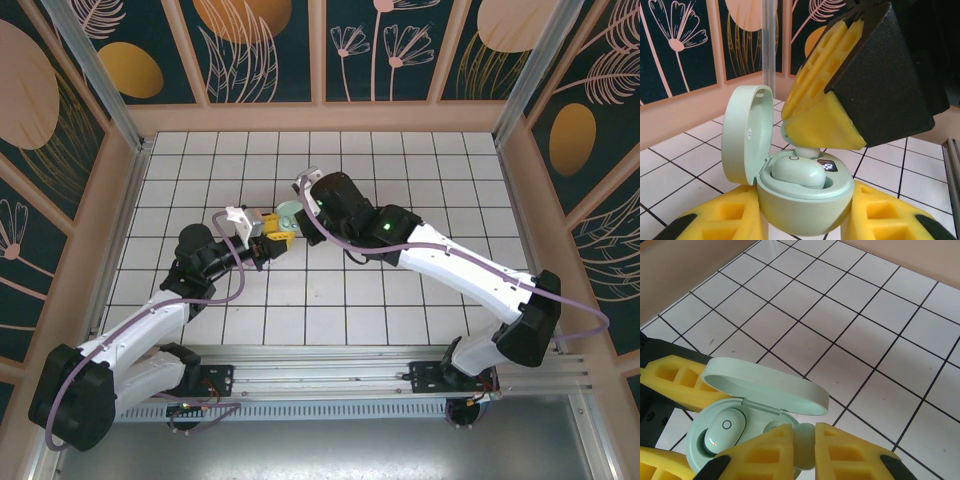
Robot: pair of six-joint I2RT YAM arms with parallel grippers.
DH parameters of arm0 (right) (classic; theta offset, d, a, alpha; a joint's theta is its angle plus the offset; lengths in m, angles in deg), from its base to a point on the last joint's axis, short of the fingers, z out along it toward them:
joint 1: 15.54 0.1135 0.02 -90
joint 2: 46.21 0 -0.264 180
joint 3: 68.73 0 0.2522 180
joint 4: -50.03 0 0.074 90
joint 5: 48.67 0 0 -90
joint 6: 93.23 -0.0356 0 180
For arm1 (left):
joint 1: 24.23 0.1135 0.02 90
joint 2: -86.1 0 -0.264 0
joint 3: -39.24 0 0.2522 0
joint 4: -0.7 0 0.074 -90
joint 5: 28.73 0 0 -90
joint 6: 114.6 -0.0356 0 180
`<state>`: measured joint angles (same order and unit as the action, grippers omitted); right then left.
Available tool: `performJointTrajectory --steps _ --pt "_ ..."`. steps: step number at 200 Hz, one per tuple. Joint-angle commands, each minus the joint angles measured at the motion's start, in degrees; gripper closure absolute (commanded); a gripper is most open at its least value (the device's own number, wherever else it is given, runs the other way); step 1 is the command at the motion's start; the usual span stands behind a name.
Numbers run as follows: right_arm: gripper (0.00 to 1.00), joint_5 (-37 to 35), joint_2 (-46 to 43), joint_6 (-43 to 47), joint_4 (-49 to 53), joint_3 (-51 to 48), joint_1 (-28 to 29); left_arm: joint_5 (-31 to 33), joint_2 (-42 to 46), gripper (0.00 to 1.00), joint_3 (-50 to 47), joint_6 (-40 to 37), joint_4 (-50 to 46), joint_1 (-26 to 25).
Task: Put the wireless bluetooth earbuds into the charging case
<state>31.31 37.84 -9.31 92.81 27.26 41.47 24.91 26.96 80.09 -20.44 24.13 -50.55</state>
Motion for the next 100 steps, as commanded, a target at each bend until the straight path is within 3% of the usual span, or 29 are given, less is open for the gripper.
performJointTrajectory --steps 1,100 --pt "0.87 2.8 1.3 -0.3 2.9 1.4 0.4 0.2 1.1 1.00 1.9 0.9 3.1 -0.2" --pt "0.77 6.1 2.7 -1.5 4.4 3.2 0.4 -0.1 0.8 1.00 2.1 0.9 3.4 -0.2"
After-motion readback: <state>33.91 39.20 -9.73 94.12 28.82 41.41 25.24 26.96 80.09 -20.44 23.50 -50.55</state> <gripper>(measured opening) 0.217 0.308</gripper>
